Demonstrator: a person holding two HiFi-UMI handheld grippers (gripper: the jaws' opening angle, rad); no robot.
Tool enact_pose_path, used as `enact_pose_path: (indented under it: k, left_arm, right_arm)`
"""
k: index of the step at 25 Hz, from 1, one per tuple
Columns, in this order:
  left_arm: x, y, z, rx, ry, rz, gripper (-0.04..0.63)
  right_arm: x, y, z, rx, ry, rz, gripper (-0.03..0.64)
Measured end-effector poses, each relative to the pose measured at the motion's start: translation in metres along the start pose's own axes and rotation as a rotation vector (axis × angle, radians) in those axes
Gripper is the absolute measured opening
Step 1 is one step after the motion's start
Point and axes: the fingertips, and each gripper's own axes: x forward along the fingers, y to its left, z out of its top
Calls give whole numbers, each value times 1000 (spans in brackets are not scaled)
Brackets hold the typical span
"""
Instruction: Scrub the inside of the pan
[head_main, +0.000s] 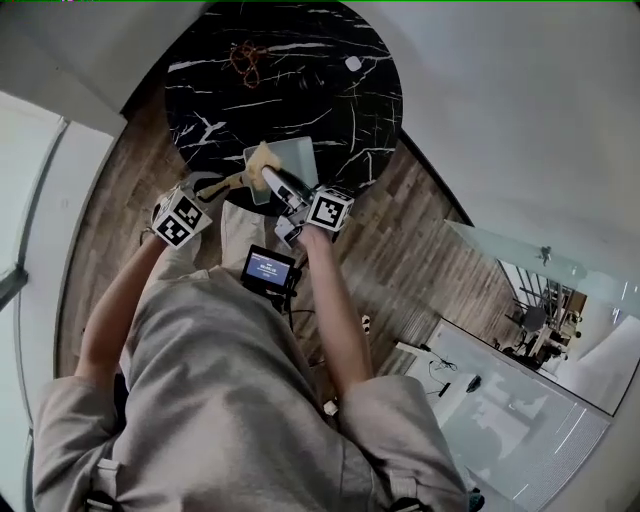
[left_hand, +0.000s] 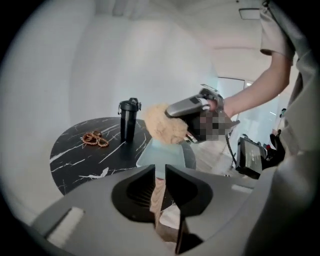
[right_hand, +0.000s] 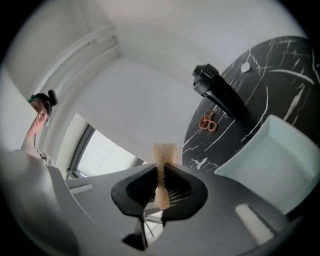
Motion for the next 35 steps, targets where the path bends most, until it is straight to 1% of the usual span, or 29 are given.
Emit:
enact_pose_path:
  k: [2, 5, 9, 11, 15, 18, 21, 24, 27, 30, 35]
  left_arm:
    - [-9, -9, 11, -9, -53, 52, 42]
    - [-24, -21, 34, 10, -125, 135, 17]
    - [-48, -30, 72, 36, -213, 254, 6]
    - [-62, -39, 86, 54, -244, 310, 4]
    - [-92, -76, 107, 74, -272, 407, 2]
    - [-107, -110, 105, 87, -283, 463, 2]
    - [-115, -140, 96, 107, -276, 498, 2]
    - [-126, -167, 98, 143, -279, 514, 2]
    - [-138, -194, 106, 158, -325, 532, 2]
    - [-150, -221, 120, 171, -379, 551, 2]
    - [-155, -265, 133, 211, -446, 541, 2]
  right_arm:
    - [-15, 8, -2, -67, -25, -45, 46]
    - [-42, 17, 0, -181, -90, -128, 48]
    - [-79, 30, 6, -346, -193, -242, 48]
    - [-96, 39, 2, -444, -212, -283, 48]
    - [-137, 70, -12, -604, -250, -322, 48]
    - [-167, 95, -23, -707, -302, -336, 48]
    - [-190, 113, -36, -783, -347, -362, 48]
    - [-209, 135, -51, -866, -381, -380, 48]
    - [-233, 164, -64, -949, -420, -386, 48]
    - [-258, 191, -75, -1008, -468, -400, 48]
    - [-294, 222, -99, -1096, -499, -430, 48]
